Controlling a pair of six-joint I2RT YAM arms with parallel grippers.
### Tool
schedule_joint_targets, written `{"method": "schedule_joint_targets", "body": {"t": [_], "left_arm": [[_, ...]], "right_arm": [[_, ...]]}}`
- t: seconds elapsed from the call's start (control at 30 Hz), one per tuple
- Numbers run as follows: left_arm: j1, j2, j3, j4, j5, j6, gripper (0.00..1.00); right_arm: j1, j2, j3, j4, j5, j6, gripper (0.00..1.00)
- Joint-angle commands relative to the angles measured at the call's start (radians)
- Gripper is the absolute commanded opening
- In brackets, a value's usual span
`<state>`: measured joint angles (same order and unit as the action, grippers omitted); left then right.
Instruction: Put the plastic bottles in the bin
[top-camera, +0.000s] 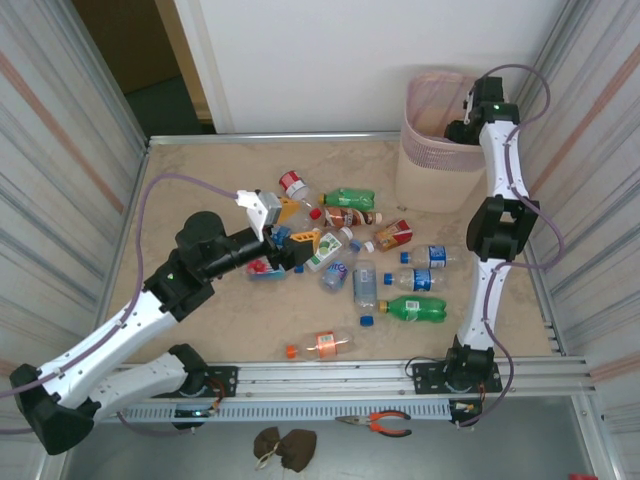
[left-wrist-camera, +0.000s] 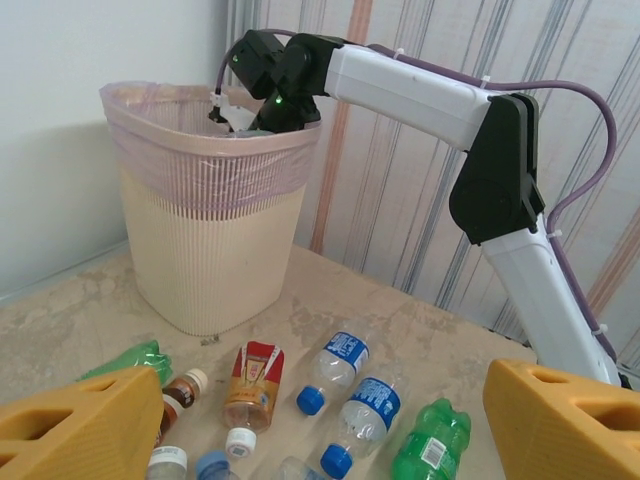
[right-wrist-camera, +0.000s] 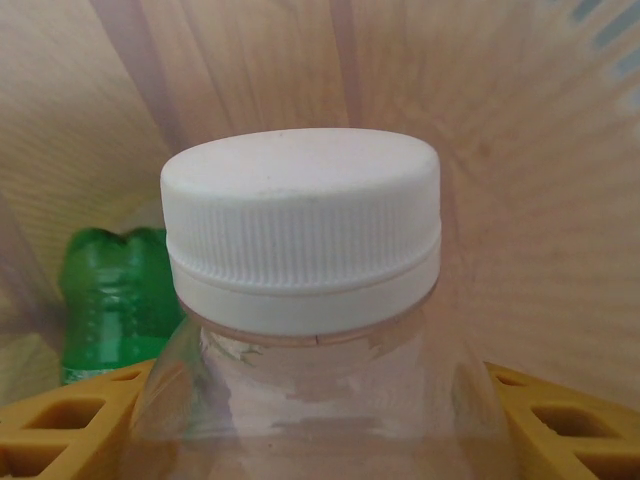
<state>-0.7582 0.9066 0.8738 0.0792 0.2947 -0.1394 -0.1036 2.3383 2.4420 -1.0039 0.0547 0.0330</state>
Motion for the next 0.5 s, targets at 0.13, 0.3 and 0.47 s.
{"method": "schedule_joint_targets", "body": {"t": [0.13,0.3,0.47], "left_arm": [[0.027,0.005,0.01,-0.028,-0.015,-0.049,0.84],[0.058,0.015,-0.001,-0.045,-0.015,-0.088,0.84],[0.078,0.033,-0.001,-0.078,-0.014,-0.102,0.83]], "right_arm": [[-0.001,0.047,-0.007,-0.056,0.014,0.007,0.61],[0.0,0.033,-0.008,-0.061,0.014,0.011,0.7],[0.008,-0.008,-0.007,-0.063,0.011,0.007,0.72]]}}
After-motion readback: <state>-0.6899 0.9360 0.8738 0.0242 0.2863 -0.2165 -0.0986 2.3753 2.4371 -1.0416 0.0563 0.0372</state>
